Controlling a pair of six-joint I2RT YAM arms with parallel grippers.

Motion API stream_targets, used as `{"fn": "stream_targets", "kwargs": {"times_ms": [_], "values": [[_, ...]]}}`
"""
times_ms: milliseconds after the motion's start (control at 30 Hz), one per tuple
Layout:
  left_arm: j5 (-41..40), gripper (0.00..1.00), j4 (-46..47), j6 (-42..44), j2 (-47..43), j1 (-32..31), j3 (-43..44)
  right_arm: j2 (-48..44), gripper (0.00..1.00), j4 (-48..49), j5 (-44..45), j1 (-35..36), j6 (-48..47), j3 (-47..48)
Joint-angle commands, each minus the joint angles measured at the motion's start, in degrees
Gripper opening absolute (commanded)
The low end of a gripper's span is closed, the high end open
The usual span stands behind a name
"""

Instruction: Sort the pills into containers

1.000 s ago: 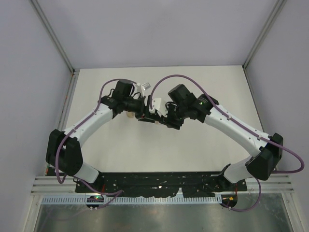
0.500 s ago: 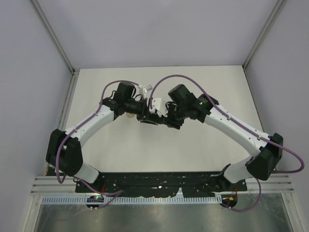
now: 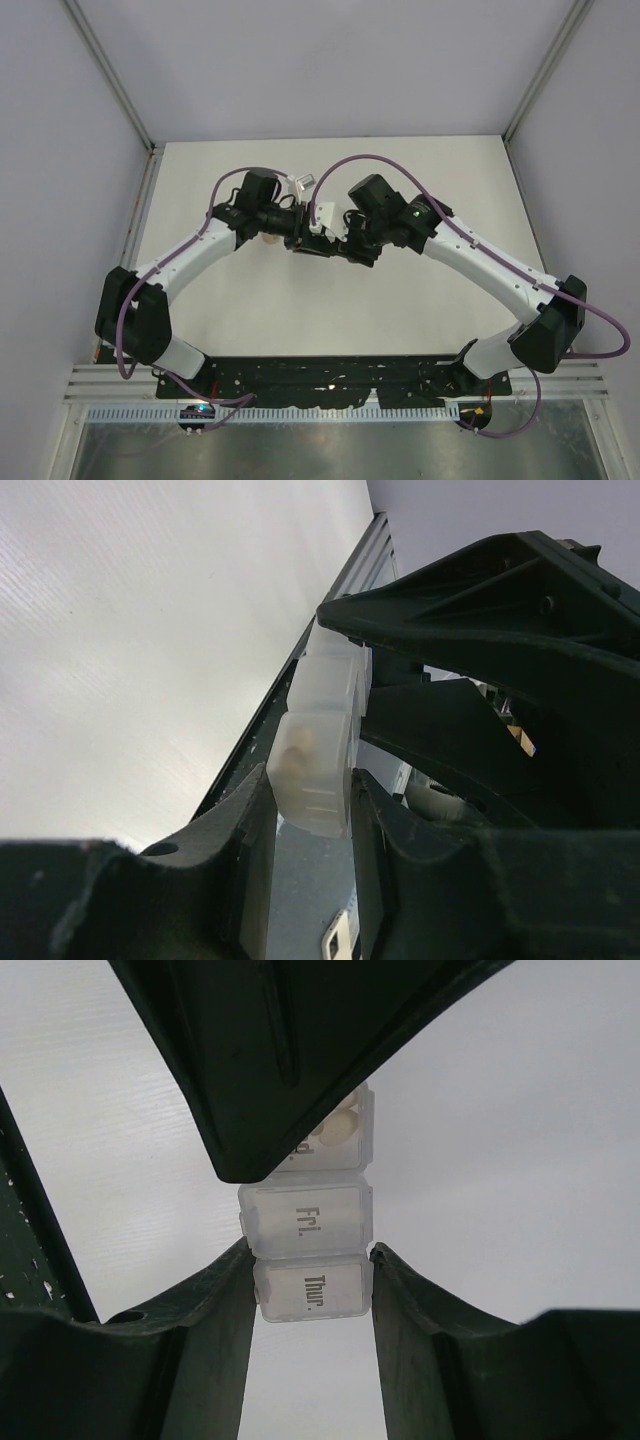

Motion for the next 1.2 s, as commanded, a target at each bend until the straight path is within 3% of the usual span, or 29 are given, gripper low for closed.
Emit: {"fn": "stream_targets", "kwargs": {"times_ms": [0,100,233,333,433,633,867,1167], "values": [[2.27,0.20,3.69,-1.13,-1.05,-0.16,-0.41,0.12,0.10,2.06,-0.33,0.16,0.74,3.28],[2.18,0.22,3.95,-1.31,-1.13,-0.16,-0.68,0.12,0.10,1.98,-0.41,0.08,0.66,3.36],[1.57,0.58,3.78,-1.05,-1.57,-0.16,-0.94,0.03,0.10,1.98,-0.33,0.16,0.74,3.28],[1.31,0.72,3.51,-0.78,-1.93,-0.16,-0.94,0.03,0.10,1.89,-0.41,0.25,0.74,3.36],[0.95,0.76,3.43,-0.61,-2.19,-0.16,-0.94,-0.06,0.10,1.80,-0.50,0.16,0.83,3.36],[0.78,0.75,3.51,-0.52,-1.75,-0.16,-0.68,-0.41,0.10,1.80,-1.03,0.16,1.01,3.10],[1.22,0.58,4.13,-1.05,-1.14,-0.08,-0.33,-0.49,0.10,1.71,-1.47,0.16,1.01,3.10],[1.83,0.48,4.92,-2.01,0.27,-0.08,0.29,-0.23,0.10,1.36,-2.08,0.16,1.09,3.28]]}}
